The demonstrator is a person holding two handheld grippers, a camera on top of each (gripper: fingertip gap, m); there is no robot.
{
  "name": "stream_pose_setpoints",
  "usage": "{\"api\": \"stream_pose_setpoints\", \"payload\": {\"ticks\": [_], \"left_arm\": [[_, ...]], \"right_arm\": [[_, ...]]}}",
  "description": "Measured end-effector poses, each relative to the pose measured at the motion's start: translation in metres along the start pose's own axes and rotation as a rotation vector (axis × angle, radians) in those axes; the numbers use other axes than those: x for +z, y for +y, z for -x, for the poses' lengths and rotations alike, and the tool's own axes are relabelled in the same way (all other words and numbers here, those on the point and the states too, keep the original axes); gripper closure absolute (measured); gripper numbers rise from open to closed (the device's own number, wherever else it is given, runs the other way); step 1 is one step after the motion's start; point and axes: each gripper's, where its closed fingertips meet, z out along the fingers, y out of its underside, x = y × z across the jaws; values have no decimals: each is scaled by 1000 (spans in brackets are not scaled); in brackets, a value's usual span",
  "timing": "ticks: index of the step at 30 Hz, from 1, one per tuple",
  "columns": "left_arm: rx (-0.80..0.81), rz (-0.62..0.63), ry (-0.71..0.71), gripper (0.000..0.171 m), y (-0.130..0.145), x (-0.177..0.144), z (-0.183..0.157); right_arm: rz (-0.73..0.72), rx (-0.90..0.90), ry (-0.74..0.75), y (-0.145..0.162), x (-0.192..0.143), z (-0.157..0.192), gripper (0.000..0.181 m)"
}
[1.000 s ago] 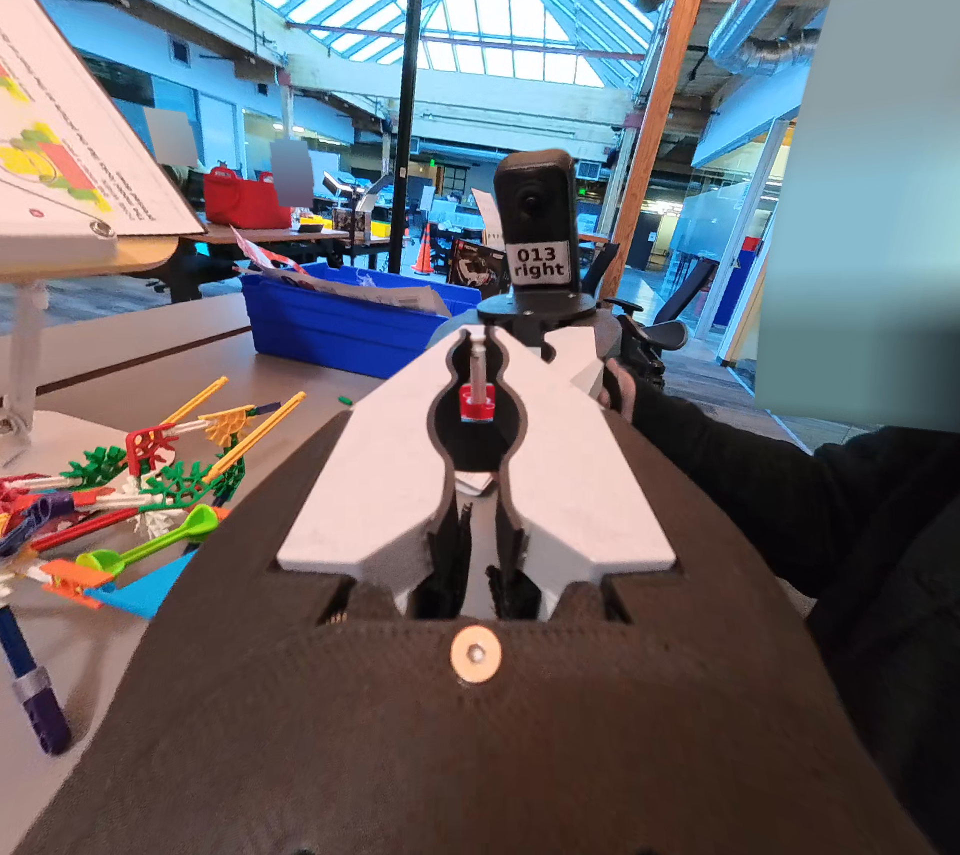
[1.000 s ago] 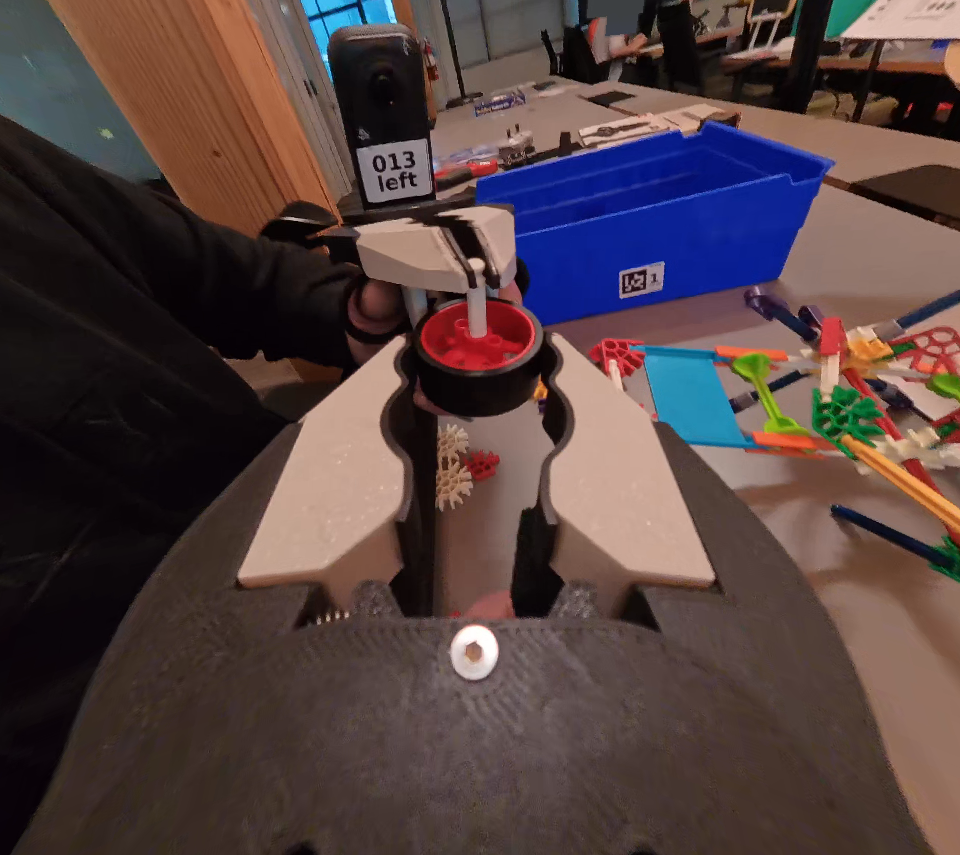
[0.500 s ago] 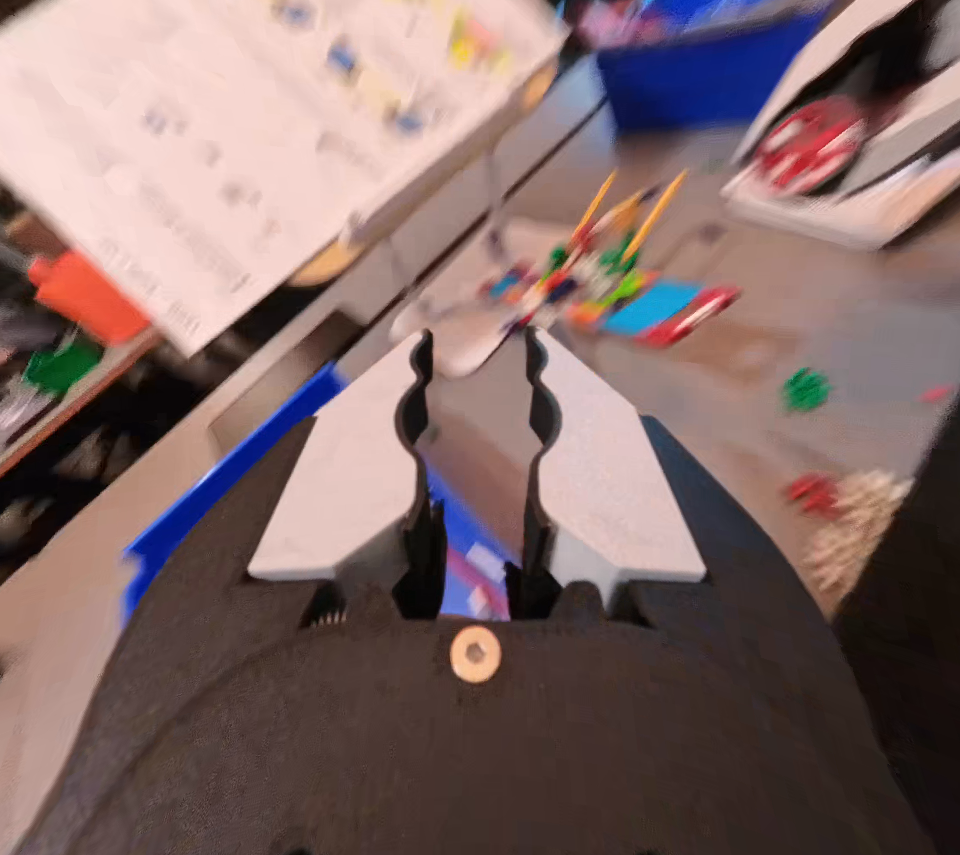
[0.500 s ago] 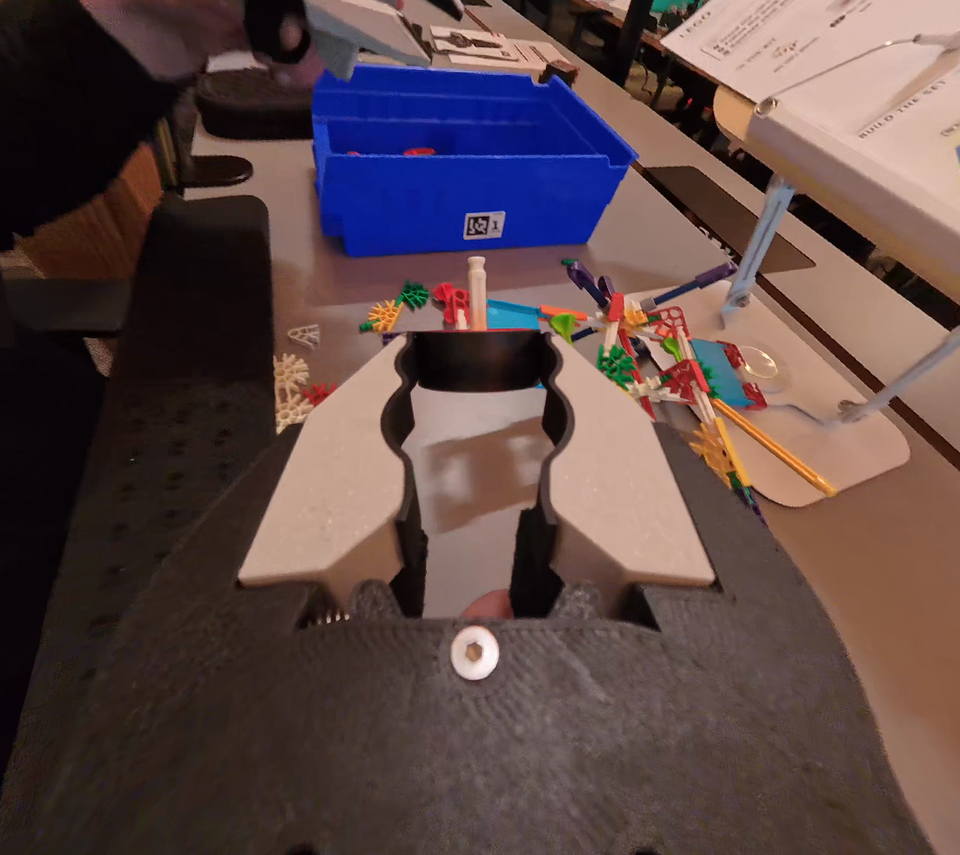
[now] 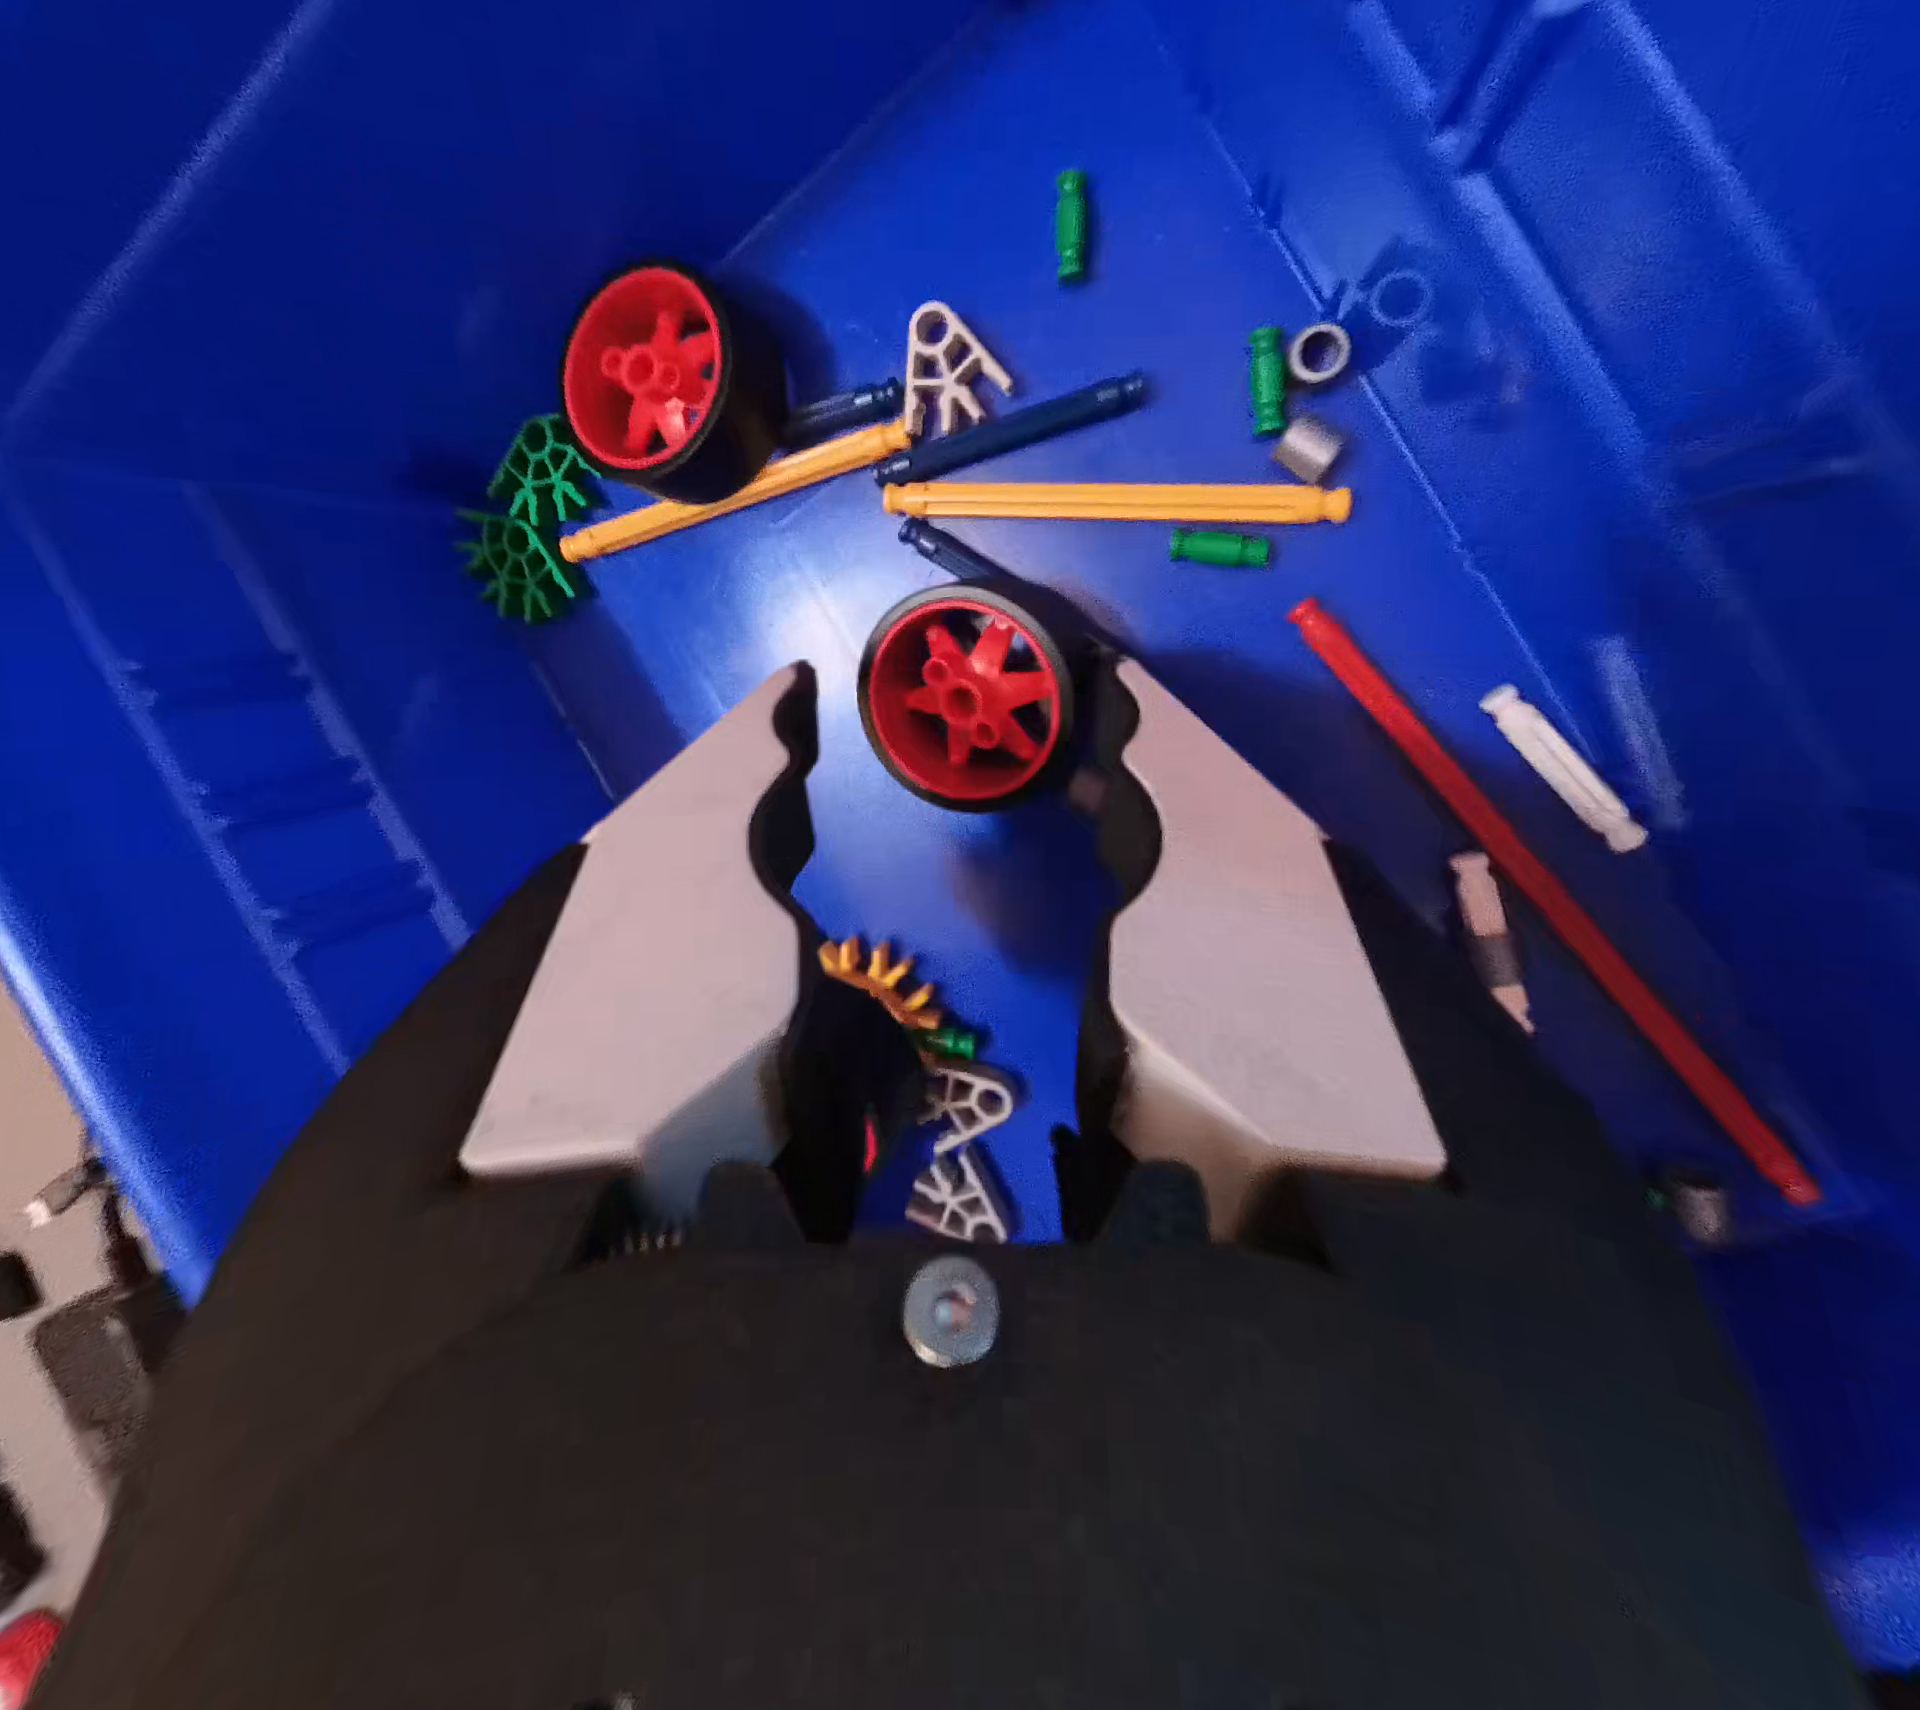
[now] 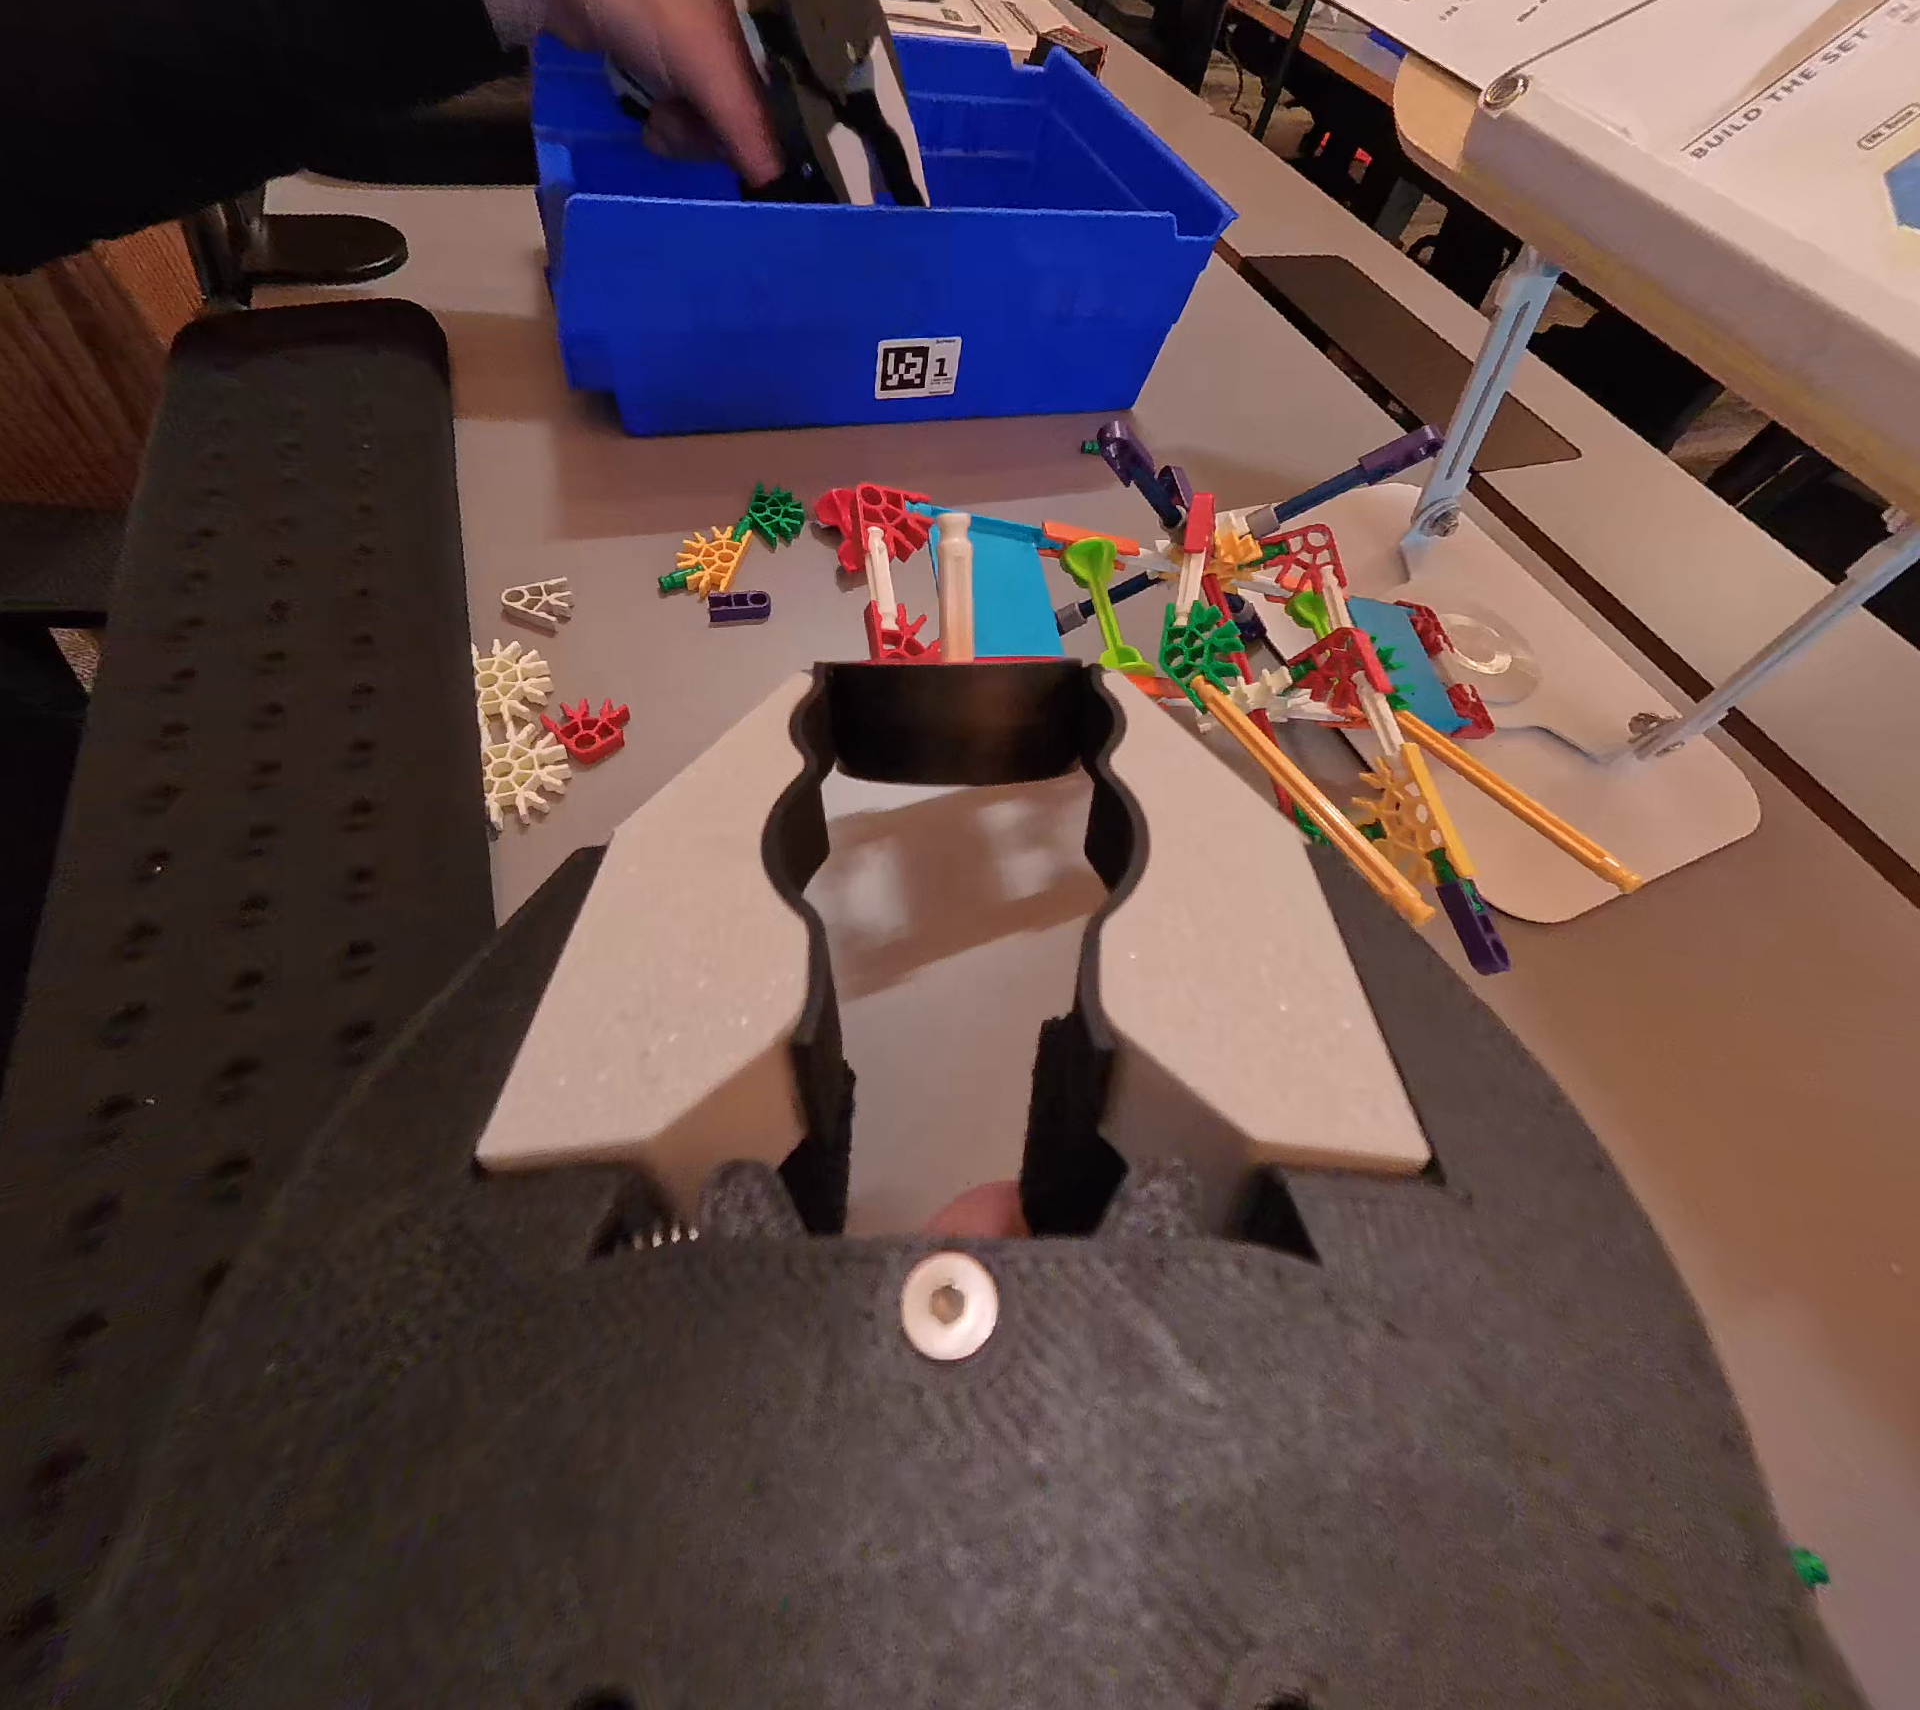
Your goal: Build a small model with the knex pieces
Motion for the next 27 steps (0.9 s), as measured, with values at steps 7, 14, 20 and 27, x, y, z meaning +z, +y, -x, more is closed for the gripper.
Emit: {"api": "stream_pose_setpoints", "payload": {"ticks": [7,14,20,27], "left_arm": [[-30,-43,16,126,-5,5,3],[32,-330,-83,126,-62,-104,-3],[472,-579,177,126,-138,-191,-204],[850,-456,337,126,-145,-124,-385]], "right_arm": [[-8,-9,13,-1,-5,-2,136],[-23,-8,65,-3,-20,-16,136],[-78,-8,212,-16,-66,-41,136],[24,-7,411,7,-129,-58,136]]}}
